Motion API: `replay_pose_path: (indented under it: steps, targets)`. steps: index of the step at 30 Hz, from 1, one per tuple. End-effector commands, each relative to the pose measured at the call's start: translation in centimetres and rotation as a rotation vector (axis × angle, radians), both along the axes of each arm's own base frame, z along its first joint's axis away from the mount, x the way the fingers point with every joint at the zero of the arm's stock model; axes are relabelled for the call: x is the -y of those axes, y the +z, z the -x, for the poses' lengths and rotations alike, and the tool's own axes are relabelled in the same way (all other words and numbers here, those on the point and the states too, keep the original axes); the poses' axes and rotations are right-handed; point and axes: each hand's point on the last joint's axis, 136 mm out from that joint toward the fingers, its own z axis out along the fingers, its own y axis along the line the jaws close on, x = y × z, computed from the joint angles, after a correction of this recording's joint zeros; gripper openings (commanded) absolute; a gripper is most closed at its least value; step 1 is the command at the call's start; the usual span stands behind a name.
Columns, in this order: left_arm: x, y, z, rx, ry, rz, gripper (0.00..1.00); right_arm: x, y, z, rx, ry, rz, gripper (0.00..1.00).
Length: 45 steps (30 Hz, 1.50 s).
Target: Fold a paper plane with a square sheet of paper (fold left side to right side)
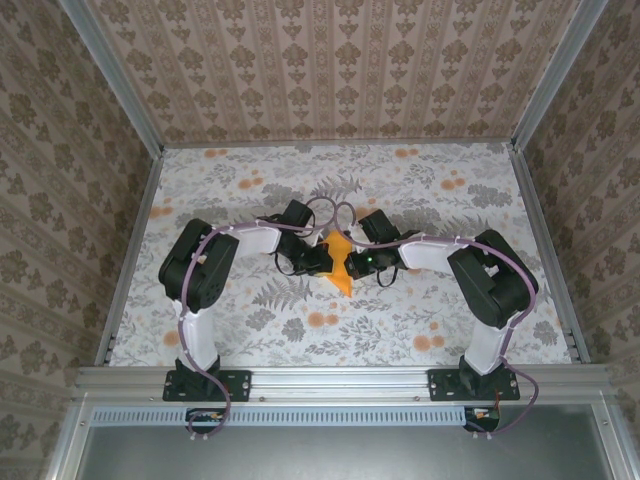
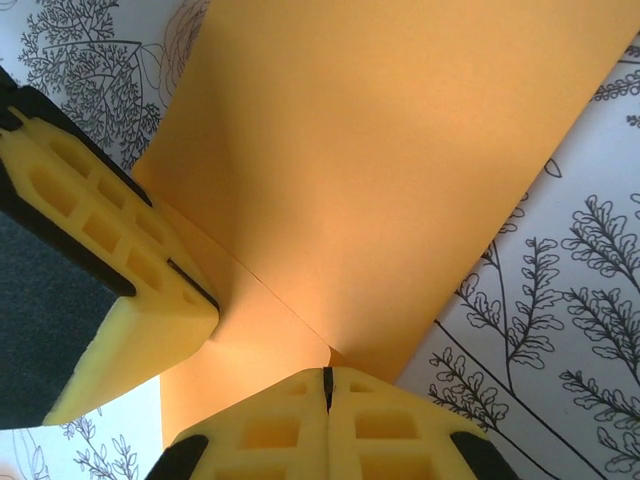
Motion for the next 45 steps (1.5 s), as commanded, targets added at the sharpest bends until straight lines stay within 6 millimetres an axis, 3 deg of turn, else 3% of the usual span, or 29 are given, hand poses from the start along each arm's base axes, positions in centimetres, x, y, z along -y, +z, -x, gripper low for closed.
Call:
replay_pose_path:
  steps: [1,6,11,16,19,24,31,45]
  targets:
    - [-2.2,-3.0,0.9,-0.045,0.023,-0.117,0.03,-0.1,1.7,-0.9,-0.008,-0.048,-0.016,0.15]
    - [-2.3,-3.1,1.0,-0.046,0.025,-0.122,0.02,0.7,5.6,-1.4,0.029,-0.094,-0.048,0.31]
    - [-2.0,-2.8,0.7,-0.037,0.023,-0.111,0.02,-0.5,7.0,2.3,-0.071,-0.039,-0.144,0.23]
    - [-2.0,-2.7,0.6,-0.035,0.022,-0.108,0.02,-3.6,5.5,5.7,-0.230,-0.001,-0.220,0.15]
    - [-1.9,-2.7,0.7,-0.034,0.021,-0.106,0.02,-4.5,4.6,5.7,-0.235,-0.011,-0.191,0.16]
    - [-1.8,-2.6,0.6,-0.033,0.019,-0.102,0.02,-4.3,3.0,5.0,-0.241,-0.043,-0.125,0.16]
    - [-1.6,-2.5,0.4,-0.029,0.016,-0.098,0.02,-3.6,1.3,5.4,-0.274,-0.033,-0.042,0.16]
    - [-1.8,-2.6,0.5,-0.029,0.013,-0.104,0.02,-1.8,-0.6,5.7,-0.287,-0.049,0.073,0.17]
